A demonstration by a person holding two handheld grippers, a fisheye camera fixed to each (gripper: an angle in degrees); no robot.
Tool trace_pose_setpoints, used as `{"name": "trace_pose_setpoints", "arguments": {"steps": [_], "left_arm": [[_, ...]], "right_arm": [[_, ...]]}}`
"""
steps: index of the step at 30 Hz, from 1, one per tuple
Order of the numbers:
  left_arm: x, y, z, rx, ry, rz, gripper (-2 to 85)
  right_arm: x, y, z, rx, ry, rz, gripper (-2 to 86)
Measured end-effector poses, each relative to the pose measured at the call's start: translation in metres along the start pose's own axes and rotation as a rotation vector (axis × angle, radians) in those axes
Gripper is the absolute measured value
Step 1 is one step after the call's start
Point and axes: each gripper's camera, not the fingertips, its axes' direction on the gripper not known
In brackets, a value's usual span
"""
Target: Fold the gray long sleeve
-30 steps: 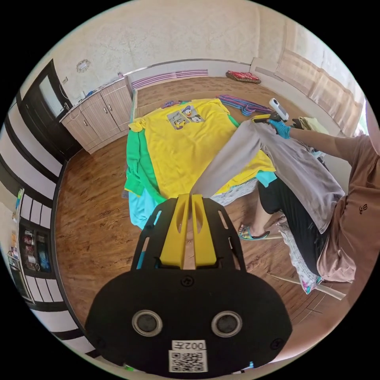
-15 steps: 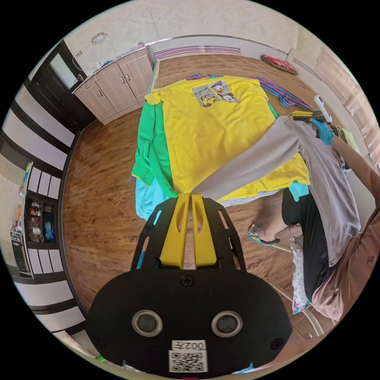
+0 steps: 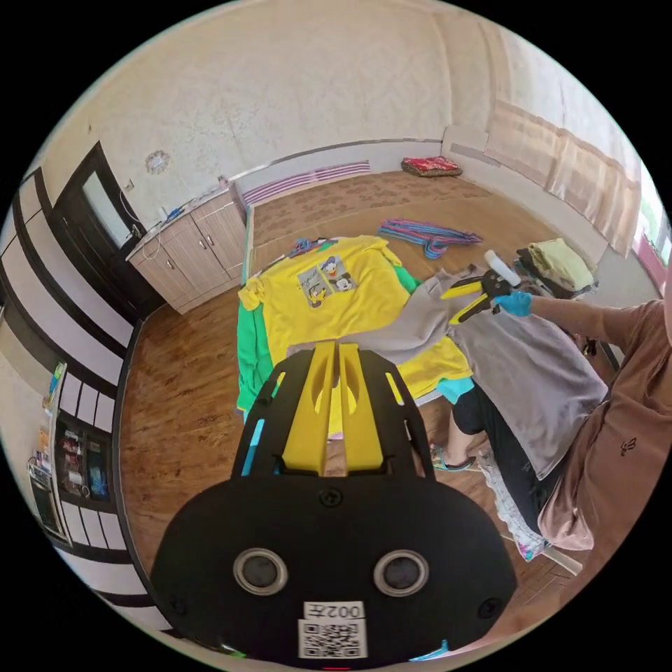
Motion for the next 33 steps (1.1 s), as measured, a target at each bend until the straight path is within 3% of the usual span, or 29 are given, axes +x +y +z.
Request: {"name": "trace_pose_setpoints", "arguments": {"steps": [6, 16, 25, 33], "left_arm": [[0.050, -0.042, -0.045, 0.102, 0.150, 0.143, -1.0], [0.143, -0.107, -0.044, 0.210, 0.481, 0.341, -1.0], [0.223, -0.156, 0.000, 0.143, 0.673, 0.444, -1.0], [0.323, -0.181, 0.057, -0.022, 0.786, 0.567, -1.0]], "right_arm": [[-0.009, 0.023, 0.001, 0.004, 0.007, -0.044, 20.2], [-0.027, 0.068, -0.010, -0.008, -0.030, 0.006, 19.4], [-0.073, 0.169, -0.094, 0.038, 0.051, 0.031, 18.8], [-0.144, 0.289, -0.189, 0.123, 0.018, 0.055, 18.4]]}}
